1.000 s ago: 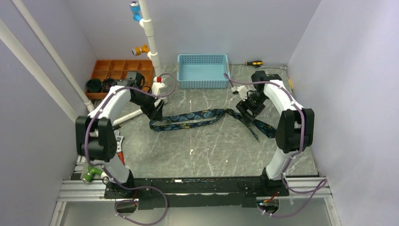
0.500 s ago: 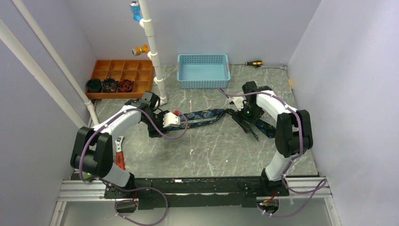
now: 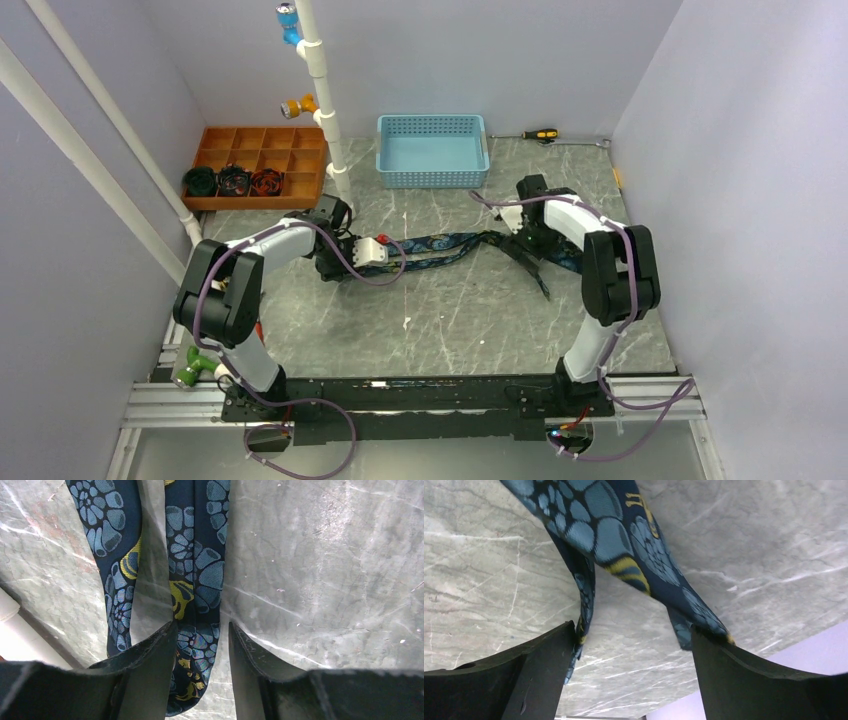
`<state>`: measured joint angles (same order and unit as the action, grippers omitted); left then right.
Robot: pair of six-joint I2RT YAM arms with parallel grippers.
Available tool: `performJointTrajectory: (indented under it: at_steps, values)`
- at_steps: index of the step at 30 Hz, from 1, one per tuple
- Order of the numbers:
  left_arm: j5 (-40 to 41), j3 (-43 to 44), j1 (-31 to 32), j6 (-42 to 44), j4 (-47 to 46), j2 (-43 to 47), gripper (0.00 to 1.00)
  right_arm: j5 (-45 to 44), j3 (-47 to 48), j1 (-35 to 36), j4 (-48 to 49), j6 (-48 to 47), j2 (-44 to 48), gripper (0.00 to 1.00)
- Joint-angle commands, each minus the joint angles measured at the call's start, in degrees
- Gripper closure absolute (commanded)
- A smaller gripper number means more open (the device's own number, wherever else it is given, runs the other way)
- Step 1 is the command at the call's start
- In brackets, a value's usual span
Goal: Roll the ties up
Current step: Flatten out the tie at the center of the board.
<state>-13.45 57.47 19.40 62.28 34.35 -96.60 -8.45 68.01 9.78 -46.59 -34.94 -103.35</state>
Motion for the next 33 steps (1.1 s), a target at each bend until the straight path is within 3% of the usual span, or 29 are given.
performJointTrajectory:
  at_steps: [1,4,9,18,24,26,28,30,32,33]
  values:
    - [1.50,-0.58,0.15,-0.57,-1.31,-1.11,0.52,-0.30,2.78,-0.10,0.83,-0.88,6.59,0.11]
    - [1.27,-0.84,0.15,-0.69,-1.37,-0.81,0.51,-0.31,2.05,-0.05,3.30,-2.16,8.10,0.01]
    - [1.15,0.31,0.17,-1.40,-0.60,-1.52,0.47,3.13,3.93,0.46,4.08,-3.96,4.47,0.00]
    - [1.28,1.28,0.01,-1.22,0.98,-1.58,0.39,20.24,13.03,0.50,-8.67,-8.09,-2.55,0.00]
    - [1.78,0.27,-0.27,-0.82,1.16,-1.66,0.43,14.55,7.59,0.29,-5.58,-9.82,-4.82,0.09]
    - [1.21,0.07,-0.64,-0.42,1.89,-1.73,0.50,11.36,4.59,-0.23,-3.36,-11.35,-5.14,0.17]
    - [0.71,0.01,-0.89,-0.25,2.65,-1.57,0.61,9.53,2.30,-0.82,-2.10,-12.57,-5.16,0.33]
    - [-0.35,-0.02,-1.05,-0.01,4.28,-0.91,0.76,9.36,1.18,-1.42,-2.55,-13.02,-4.66,0.60]
    - [-1.15,0.45,-1.05,-0.29,6.67,0.89,0.97,10.32,1.58,-1.92,-5.62,-13.53,-3.42,0.96]
    - [-1.60,0.99,-1.04,-0.44,8.53,2.17,1.00,11.13,2.26,-2.10,-8.44,-14.42,-2.45,1.00]
